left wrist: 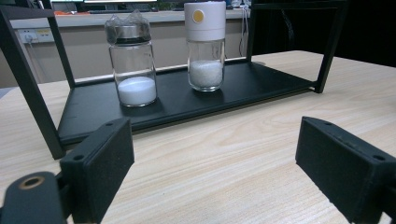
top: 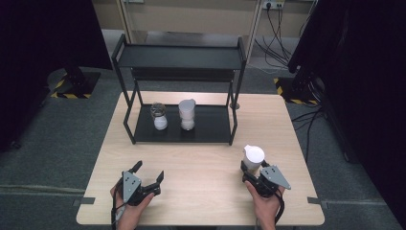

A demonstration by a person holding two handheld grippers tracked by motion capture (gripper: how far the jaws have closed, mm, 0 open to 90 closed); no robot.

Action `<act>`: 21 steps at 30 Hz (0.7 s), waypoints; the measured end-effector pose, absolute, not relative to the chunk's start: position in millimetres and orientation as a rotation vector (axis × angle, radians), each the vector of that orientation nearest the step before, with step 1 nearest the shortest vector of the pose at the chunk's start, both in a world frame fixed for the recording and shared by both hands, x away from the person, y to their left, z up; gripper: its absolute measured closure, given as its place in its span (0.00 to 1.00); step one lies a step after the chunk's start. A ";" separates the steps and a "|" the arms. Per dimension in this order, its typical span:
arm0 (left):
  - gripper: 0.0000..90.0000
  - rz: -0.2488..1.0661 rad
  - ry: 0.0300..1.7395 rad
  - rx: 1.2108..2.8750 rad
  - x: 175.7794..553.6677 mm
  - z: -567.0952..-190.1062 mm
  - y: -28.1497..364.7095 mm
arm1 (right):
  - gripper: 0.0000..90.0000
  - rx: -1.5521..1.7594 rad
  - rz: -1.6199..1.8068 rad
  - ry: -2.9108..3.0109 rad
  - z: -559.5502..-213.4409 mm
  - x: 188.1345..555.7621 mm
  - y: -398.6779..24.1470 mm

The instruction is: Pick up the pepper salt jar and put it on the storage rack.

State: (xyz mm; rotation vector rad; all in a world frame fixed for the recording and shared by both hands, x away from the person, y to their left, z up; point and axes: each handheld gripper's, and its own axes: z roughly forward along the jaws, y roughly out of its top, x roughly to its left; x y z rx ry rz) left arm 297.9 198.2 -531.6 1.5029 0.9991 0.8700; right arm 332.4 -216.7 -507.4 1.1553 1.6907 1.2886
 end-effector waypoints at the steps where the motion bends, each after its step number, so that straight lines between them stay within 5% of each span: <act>1: 0.12 0.870 0.999 1.503 297.9 -531.6 198.2 | 0.34 1.152 1.292 1.691 -506.7 332.0 -215.5; 21: 0.12 0.871 0.999 1.500 297.7 -531.6 198.4 | 0.34 1.074 1.377 1.712 -488.7 338.6 -178.4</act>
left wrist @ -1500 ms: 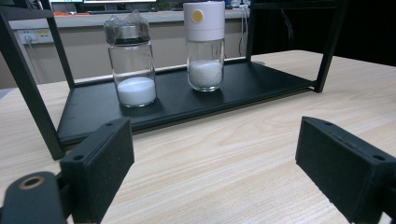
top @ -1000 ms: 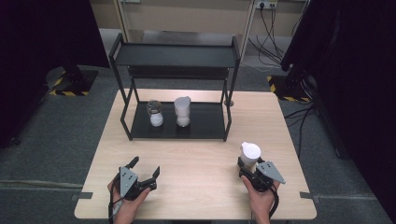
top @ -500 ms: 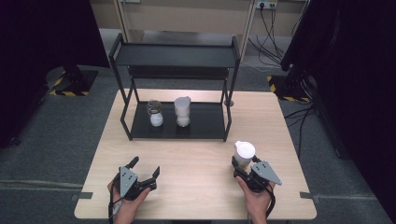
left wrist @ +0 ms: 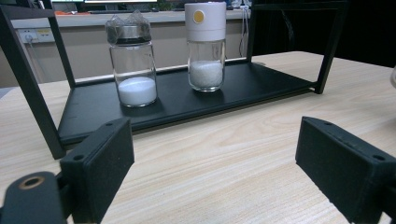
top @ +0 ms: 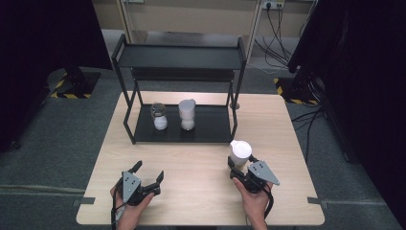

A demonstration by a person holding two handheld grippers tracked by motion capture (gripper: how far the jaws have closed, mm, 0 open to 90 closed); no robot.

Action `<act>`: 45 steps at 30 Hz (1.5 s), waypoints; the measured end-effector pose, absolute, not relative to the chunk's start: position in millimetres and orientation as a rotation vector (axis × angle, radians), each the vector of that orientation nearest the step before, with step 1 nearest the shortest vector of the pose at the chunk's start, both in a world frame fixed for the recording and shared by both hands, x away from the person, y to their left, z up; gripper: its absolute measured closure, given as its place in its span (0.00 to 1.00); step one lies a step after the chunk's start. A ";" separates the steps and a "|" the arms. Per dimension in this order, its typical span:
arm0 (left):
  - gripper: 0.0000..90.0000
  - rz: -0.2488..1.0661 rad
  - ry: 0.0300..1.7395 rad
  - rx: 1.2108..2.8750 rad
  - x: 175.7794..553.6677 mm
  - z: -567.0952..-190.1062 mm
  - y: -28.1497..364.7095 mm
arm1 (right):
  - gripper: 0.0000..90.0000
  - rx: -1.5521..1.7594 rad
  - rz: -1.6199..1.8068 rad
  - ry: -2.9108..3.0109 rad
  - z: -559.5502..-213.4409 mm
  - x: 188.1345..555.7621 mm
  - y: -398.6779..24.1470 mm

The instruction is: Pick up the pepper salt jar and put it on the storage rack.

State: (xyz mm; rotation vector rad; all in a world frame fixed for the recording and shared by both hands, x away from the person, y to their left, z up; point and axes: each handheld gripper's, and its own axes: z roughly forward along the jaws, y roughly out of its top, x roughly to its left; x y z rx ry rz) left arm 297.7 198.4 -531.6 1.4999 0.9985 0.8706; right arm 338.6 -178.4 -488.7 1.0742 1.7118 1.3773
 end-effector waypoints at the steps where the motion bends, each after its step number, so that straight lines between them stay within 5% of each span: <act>1: 0.12 0.871 0.998 1.500 297.7 -531.6 198.3 | 0.34 1.071 1.383 1.713 -487.6 339.7 -176.0; 45: 0.12 0.869 0.997 1.498 297.6 -531.7 198.8 | 0.34 1.022 1.421 1.724 -465.1 383.5 -128.1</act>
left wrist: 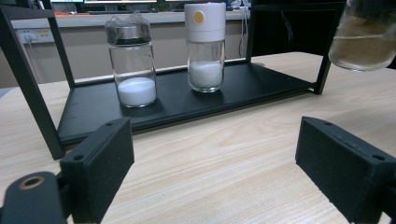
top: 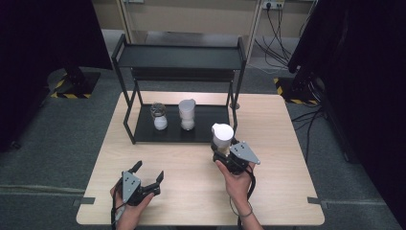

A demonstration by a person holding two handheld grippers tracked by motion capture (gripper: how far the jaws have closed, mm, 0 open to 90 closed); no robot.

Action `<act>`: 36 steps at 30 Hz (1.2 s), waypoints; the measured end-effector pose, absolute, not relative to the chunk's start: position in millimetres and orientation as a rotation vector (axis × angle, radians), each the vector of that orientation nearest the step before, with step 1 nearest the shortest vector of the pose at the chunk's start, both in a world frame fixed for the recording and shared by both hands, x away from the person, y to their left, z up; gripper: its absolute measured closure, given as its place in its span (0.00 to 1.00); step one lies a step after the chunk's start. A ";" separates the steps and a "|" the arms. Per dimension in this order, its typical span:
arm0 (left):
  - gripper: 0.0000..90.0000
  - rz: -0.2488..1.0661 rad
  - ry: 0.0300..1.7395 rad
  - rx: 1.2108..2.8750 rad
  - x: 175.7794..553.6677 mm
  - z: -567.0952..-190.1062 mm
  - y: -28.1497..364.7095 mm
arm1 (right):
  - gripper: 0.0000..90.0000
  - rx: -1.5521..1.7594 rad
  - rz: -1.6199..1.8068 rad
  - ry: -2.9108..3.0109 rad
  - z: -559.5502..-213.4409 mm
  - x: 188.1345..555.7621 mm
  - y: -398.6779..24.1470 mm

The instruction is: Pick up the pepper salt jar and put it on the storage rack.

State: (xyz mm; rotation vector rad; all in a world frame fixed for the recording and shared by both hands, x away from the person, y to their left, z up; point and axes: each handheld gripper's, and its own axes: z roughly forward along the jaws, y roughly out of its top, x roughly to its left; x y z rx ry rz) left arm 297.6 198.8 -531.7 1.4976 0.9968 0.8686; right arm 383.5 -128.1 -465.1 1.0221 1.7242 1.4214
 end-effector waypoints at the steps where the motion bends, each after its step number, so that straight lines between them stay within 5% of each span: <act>1: 0.12 0.868 0.997 1.498 297.6 -531.7 198.7 | 0.34 1.021 1.421 1.726 -464.7 384.3 -127.5; 36: 0.12 0.864 0.995 1.496 297.6 -531.7 199.2 | 0.34 1.060 1.402 1.718 -462.9 423.7 -111.2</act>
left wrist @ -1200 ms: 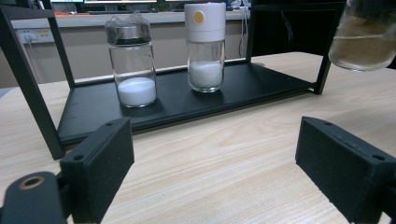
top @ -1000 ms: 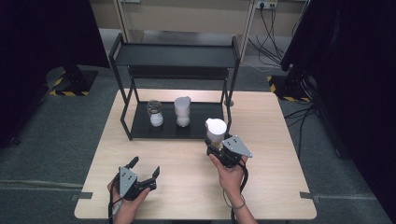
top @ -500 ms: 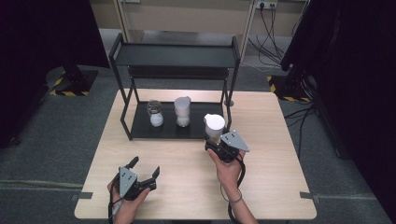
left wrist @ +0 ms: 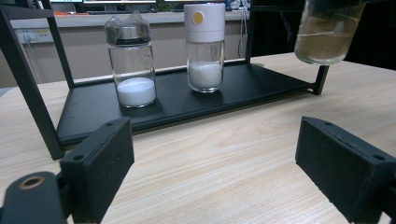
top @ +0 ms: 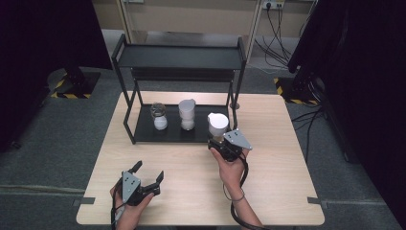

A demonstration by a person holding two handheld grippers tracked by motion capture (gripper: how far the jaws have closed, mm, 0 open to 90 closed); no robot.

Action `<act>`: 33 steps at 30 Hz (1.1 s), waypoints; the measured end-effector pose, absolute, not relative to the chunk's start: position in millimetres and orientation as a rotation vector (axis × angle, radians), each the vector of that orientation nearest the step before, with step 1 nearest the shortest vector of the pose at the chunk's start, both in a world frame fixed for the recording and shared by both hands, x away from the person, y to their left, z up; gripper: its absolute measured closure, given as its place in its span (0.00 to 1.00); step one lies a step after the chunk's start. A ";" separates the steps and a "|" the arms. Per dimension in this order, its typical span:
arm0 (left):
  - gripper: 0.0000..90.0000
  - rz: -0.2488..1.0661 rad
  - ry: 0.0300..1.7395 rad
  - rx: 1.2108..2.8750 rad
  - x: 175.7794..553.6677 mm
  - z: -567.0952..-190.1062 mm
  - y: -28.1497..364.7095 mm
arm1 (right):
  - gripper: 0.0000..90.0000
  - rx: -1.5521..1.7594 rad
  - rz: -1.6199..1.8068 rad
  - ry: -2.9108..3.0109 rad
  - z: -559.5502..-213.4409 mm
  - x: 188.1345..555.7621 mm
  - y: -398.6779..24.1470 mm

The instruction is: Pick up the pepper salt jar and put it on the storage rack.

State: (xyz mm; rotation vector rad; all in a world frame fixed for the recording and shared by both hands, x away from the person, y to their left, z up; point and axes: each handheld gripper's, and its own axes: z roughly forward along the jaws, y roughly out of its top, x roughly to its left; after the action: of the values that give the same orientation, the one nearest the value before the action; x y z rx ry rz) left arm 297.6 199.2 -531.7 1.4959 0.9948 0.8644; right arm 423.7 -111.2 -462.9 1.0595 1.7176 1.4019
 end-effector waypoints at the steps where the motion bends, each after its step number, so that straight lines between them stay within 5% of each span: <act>1: 0.12 0.864 0.995 1.496 297.6 -531.7 199.2 | 0.34 1.060 1.400 1.718 -463.0 424.7 -110.8; 33: 0.12 0.863 0.992 1.496 297.5 -531.8 199.3 | 0.34 1.123 1.362 1.713 -466.7 464.5 -101.3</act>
State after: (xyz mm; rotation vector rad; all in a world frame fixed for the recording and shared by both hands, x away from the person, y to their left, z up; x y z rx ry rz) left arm 297.5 199.3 -531.8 1.4955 0.9918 0.8627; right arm 464.5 -101.3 -466.7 1.1228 1.7127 1.3619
